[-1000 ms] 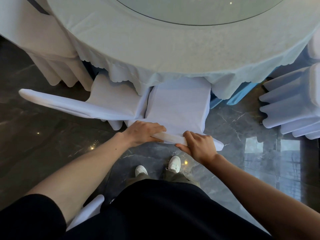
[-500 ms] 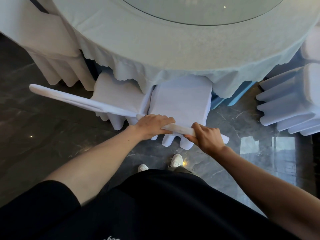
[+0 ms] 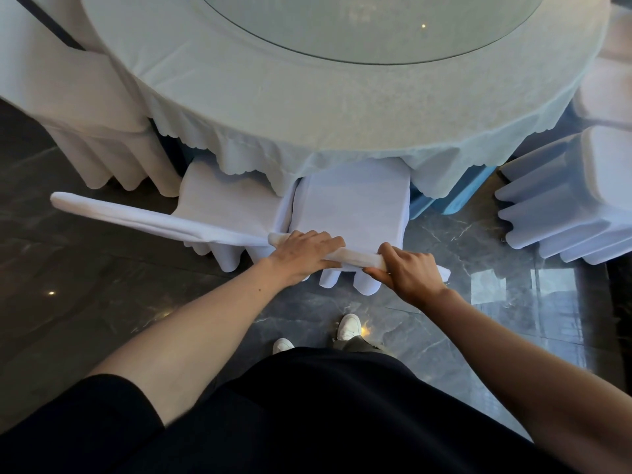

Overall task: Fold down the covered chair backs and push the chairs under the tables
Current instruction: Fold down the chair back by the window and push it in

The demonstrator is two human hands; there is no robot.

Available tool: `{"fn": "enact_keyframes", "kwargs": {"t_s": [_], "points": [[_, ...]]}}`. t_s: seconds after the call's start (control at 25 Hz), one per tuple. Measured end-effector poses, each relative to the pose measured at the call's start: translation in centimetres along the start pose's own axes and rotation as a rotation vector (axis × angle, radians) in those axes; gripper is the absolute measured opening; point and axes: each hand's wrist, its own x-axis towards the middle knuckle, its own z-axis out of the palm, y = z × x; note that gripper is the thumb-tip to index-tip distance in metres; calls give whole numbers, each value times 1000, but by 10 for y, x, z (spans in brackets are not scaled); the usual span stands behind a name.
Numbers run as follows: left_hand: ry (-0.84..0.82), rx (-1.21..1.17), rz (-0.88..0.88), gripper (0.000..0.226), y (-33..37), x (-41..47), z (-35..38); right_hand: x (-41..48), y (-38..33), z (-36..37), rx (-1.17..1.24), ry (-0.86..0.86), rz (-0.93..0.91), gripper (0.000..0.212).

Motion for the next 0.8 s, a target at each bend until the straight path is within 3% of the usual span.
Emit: {"fn": "enact_keyframes", "kwargs": {"t_s": [0.4,0.8], "points": [[59,37,34,38,10,-4,6,-7,3,-2,38,3,-39,67],[62,64,40,61,9,-11,9,-15,-6,-3,33,0,-35,64]]}}
